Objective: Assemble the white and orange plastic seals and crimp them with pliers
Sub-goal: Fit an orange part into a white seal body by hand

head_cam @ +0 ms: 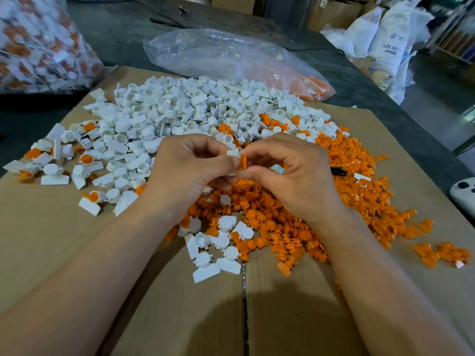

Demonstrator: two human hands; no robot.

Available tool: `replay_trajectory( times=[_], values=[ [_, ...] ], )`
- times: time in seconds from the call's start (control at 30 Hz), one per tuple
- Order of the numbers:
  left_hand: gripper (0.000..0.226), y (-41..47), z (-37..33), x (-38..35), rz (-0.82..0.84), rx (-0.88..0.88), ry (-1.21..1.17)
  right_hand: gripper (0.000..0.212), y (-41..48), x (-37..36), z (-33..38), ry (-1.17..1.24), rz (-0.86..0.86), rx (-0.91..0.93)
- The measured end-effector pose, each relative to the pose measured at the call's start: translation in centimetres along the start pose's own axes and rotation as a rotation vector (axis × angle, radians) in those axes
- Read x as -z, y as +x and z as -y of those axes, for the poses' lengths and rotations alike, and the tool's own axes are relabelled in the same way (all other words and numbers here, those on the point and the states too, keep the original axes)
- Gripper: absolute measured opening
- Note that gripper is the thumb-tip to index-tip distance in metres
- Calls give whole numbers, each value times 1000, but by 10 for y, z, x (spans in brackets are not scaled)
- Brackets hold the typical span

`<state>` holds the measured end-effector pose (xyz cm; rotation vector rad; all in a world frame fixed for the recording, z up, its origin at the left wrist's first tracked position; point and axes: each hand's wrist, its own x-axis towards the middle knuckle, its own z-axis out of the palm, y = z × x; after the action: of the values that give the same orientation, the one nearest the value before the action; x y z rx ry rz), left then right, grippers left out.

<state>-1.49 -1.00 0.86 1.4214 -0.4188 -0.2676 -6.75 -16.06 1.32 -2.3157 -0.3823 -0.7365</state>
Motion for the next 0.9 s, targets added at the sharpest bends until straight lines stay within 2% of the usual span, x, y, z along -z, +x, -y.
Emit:
replay_trajectory(
  times=[0.2,0.4,0.9],
  values=[
    [15,0,0,0,4,-4,2,17,0,0,-1,-3,8,-16],
    [14,-1,0,-1,-22,-44,1,25,0,0,0,54,5,-118],
    [13,-3,-1,-2,-29,-62,46,19,0,1,1,61,10,-191]
  ],
)
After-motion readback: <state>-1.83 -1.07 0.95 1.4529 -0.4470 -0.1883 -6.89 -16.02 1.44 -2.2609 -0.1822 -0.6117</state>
